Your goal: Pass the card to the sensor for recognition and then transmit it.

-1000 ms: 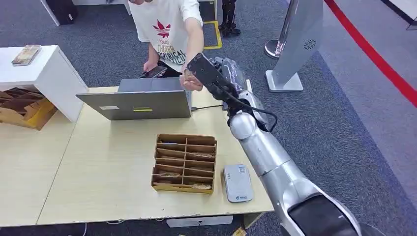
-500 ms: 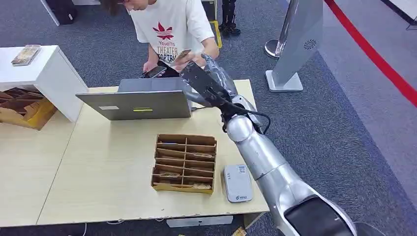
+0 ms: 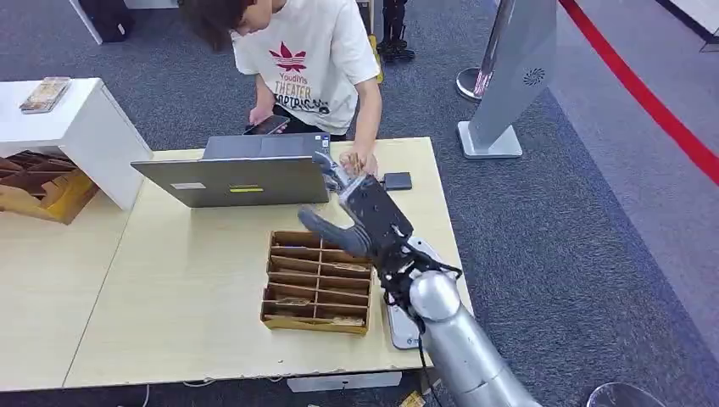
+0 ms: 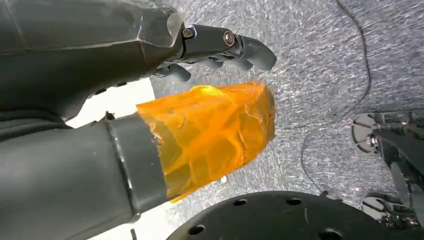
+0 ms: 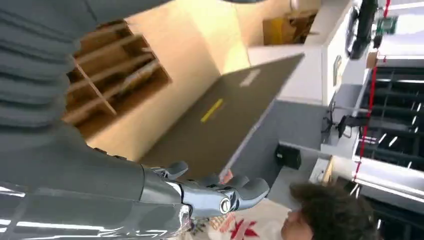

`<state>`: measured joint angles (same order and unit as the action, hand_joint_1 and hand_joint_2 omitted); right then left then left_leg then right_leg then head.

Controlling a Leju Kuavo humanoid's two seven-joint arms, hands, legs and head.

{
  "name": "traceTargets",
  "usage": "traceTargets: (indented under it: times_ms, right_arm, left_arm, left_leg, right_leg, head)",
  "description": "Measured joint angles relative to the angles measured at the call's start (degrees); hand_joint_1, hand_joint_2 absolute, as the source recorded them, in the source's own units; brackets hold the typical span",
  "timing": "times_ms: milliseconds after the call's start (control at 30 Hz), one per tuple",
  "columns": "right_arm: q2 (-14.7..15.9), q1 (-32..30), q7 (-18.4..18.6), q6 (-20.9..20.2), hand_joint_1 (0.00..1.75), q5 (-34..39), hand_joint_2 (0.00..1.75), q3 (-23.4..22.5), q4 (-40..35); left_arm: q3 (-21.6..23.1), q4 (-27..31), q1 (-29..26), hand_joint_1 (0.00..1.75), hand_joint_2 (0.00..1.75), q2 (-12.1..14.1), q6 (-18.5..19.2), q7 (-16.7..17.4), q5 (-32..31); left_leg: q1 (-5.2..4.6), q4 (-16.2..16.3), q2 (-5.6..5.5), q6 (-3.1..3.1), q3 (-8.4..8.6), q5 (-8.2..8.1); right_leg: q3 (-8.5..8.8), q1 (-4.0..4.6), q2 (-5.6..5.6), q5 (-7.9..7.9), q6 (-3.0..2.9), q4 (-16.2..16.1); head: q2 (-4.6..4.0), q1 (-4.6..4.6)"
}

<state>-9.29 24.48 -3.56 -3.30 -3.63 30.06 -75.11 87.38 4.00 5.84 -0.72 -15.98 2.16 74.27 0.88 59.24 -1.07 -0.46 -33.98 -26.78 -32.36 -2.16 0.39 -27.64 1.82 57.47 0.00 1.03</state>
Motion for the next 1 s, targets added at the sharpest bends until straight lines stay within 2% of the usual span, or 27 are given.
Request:
traceTargets:
  times_ms: [333, 733, 767, 800, 833, 867, 900, 967, 1000]
  right_arm:
    - [6.67, -9.89, 1.07, 3.28, 0.00, -8.16, 1.75, 3.80, -8.39]
    - [8.43, -12.10, 1.77, 8.39, 0.00, -23.09, 1.75, 6.01, -13.59]
    - [8.50, -12.18, 1.79, 9.00, 0.10, -24.60, 1.75, 6.25, -13.98]
    - [8.56, -12.25, 1.79, 9.40, 0.10, -25.91, 1.75, 6.47, -14.31]
    - [8.63, -12.31, 1.92, 9.88, 1.34, -27.37, 1.75, 6.73, -14.64]
    - [8.65, -12.35, 2.18, 10.49, 1.45, -29.43, 1.75, 6.99, -14.94]
    - [8.67, -12.38, 2.38, 10.91, 1.45, -31.18, 1.75, 7.23, -15.14]
    - [8.76, -12.39, 2.76, 11.70, 1.75, -34.80, 1.75, 7.89, -15.43]
    - [8.81, -12.38, 2.78, 12.04, 1.75, -36.22, 1.75, 8.26, -15.47]
  left_arm:
    - [-0.37, 0.00, -0.66, 0.00, 0.00, -0.02, 0.07, 0.13, 1.70]
    - [-0.35, 0.00, -0.57, 0.00, 0.00, -0.02, 0.24, 0.13, -0.15]
    - [-0.35, 0.00, -0.56, 0.00, 0.00, -0.02, 0.26, 0.13, -0.37]
    - [-0.35, 0.00, -0.56, 0.00, 0.00, -0.02, 0.42, 0.13, -0.59]
    - [-0.35, 0.00, -0.53, 0.00, 0.00, -0.02, 0.50, 0.13, -0.74]
    - [-0.33, 0.00, -0.49, 0.00, 0.00, -0.02, 0.57, 0.13, -0.98]
    - [-0.31, 0.00, -0.46, 0.00, 0.00, -0.02, 0.61, 0.13, -1.23]
    - [-0.09, 0.00, -0.37, 0.00, 0.00, -0.02, 0.72, 0.11, -1.77]
    - [0.02, 0.00, -0.33, 0.00, 0.00, -0.02, 0.72, 0.11, -1.97]
  left_leg:
    - [0.00, 0.00, 0.01, 0.00, 0.00, 0.00]
    - [0.00, 0.00, 0.02, 0.00, 0.00, 0.00]
    - [0.00, 0.00, 0.02, 0.00, 0.00, 0.00]
    - [0.00, 0.00, 0.02, 0.00, 0.00, 0.00]
    - [0.00, 0.00, 0.02, 0.00, 0.00, 0.00]
    - [0.00, 0.00, 0.02, 0.00, 0.00, 0.00]
    - [0.00, 0.00, 0.02, 0.00, 0.00, 0.00]
    - [0.00, 0.00, 0.03, 0.00, 0.00, 0.00]
    - [0.00, 0.00, 0.03, 0.00, 0.00, 0.00]
  right_leg:
    - [-0.01, 0.00, 0.00, 0.00, 0.00, 0.00]
    - [0.00, 0.00, 0.02, 0.01, 0.00, 0.00]
    - [0.00, 0.00, 0.02, 0.01, 0.00, 0.00]
    - [0.00, 0.00, 0.02, 0.01, 0.00, 0.00]
    - [0.00, 0.00, 0.02, 0.01, 0.00, 0.00]
    - [0.00, 0.00, 0.02, 0.01, 0.00, 0.00]
    - [0.00, 0.00, 0.02, 0.01, 0.00, 0.00]
    - [0.00, 0.00, 0.02, 0.01, 0.00, 0.00]
    - [0.00, 0.00, 0.02, 0.01, 0.00, 0.00]
  head:
    - [0.00, 0.02]
    - [0.00, 0.00]
    - [0.00, 0.00]
    - [0.00, 0.02]
    - [0.00, 0.02]
    - [0.00, 0.00]
    - [0.00, 0.00]
    - [0.00, 0.00]
    - [0.00, 0.00]
